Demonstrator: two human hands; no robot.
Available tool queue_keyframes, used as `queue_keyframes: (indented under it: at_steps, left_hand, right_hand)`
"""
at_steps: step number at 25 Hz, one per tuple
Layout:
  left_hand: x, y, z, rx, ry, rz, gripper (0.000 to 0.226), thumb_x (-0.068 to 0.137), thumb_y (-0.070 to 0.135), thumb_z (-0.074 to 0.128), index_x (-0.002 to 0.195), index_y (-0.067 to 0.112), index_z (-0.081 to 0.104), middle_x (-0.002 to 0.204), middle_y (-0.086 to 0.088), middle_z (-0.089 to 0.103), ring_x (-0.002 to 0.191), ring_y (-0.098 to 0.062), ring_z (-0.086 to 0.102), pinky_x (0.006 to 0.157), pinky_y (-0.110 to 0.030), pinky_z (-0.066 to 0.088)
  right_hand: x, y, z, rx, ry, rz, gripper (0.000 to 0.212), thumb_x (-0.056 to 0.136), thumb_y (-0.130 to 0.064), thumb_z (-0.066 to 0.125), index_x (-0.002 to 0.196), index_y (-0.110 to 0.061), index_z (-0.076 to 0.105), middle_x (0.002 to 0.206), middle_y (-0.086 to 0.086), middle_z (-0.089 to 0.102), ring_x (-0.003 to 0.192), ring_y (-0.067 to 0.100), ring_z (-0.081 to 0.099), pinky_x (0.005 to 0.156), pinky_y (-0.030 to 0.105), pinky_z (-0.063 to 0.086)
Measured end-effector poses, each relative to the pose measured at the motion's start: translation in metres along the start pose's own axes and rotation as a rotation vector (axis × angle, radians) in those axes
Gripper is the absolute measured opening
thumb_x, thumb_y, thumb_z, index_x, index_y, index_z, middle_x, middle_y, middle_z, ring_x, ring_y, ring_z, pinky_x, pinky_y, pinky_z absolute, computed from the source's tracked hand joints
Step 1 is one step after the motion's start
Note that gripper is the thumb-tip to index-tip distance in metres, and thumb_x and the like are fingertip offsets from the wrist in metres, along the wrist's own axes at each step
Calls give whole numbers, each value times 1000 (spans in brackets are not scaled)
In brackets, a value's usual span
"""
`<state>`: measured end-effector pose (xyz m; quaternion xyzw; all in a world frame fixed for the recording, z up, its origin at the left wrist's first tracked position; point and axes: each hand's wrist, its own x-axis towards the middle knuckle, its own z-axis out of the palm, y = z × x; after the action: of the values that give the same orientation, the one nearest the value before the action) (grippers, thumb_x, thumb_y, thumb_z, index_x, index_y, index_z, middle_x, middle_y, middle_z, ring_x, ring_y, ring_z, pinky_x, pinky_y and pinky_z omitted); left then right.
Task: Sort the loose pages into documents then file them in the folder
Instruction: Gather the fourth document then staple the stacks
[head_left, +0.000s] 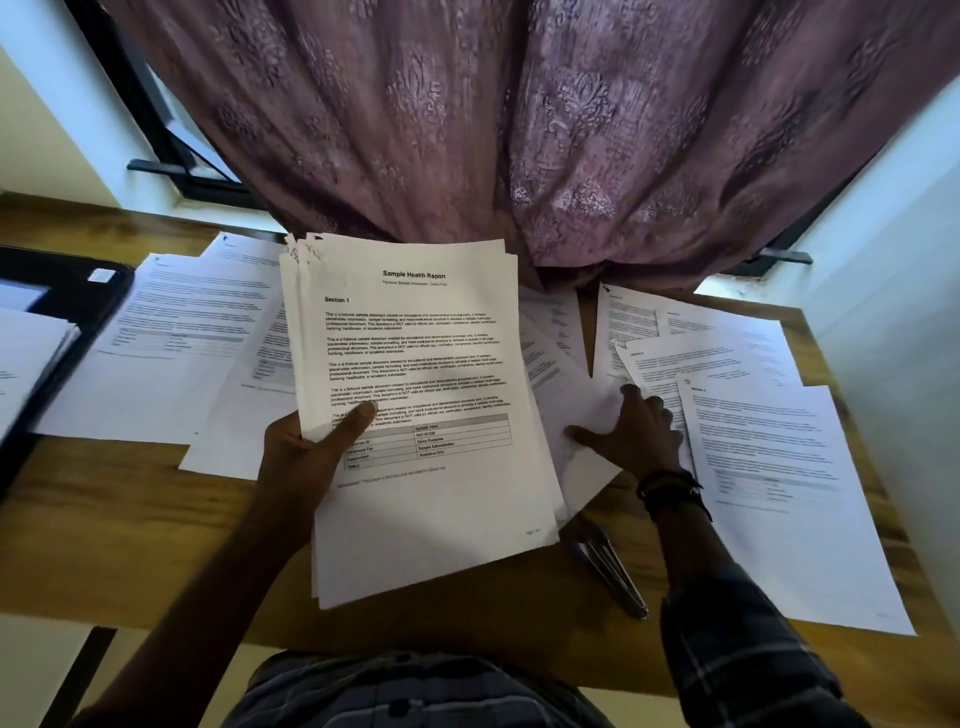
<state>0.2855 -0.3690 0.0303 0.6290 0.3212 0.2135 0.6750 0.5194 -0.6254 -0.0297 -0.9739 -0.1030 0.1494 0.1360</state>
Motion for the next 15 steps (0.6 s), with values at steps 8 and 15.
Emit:
queue_keyframes:
  at_steps: [8, 15]
  left_hand:
    - [-3, -1, -3, -48, -5, -50, 18, 89, 16, 67, 104, 26, 68, 88, 18, 75, 82, -6, 73, 59, -17, 56]
    - [-8, 0, -15, -151, 35, -144, 20, 90, 19, 66, 110, 17, 69, 99, 1, 77, 86, -20, 74, 62, -29, 61]
  right_hand:
    - [20, -3, -8, -78, -90, -89, 73, 64, -68, 75, 103, -10, 54, 112, 15, 55, 113, 33, 50, 80, 33, 38]
    - [-20, -34, -34, 432, -11, -280, 52, 84, -15, 74, 129, -7, 51, 121, 10, 56, 108, 25, 53, 83, 35, 46]
